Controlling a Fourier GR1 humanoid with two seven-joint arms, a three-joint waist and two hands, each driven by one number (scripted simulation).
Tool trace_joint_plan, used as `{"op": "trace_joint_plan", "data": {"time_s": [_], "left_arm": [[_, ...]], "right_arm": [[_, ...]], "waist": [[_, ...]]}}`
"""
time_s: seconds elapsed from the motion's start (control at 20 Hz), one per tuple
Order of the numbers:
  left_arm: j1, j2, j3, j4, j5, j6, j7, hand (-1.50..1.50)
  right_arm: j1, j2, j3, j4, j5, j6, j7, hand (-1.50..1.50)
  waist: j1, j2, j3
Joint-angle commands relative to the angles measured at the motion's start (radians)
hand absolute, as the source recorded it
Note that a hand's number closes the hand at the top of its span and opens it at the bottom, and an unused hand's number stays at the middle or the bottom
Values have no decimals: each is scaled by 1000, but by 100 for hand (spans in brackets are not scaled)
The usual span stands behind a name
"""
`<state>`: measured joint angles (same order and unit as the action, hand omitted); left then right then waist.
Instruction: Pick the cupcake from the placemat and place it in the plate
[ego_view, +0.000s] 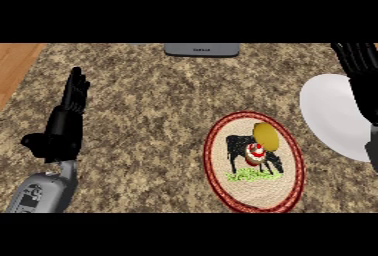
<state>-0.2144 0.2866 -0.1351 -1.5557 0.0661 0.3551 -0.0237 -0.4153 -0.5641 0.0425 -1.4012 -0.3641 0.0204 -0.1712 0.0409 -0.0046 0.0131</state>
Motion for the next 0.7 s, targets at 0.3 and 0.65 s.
{"op": "trace_joint_plan", "data": {"time_s": [0.3, 0.65], "left_arm": [[119, -74, -102, 136, 103, -126, 161, 0], [169, -63, -81, 171, 178, -214, 193, 0]], "right_arm": [[-166, -185, 151, 174, 181, 272, 11, 150], [-168, 83, -26, 696, -1, 305, -263, -150]], "waist": [[44, 55, -31], [10, 25, -10]]}}
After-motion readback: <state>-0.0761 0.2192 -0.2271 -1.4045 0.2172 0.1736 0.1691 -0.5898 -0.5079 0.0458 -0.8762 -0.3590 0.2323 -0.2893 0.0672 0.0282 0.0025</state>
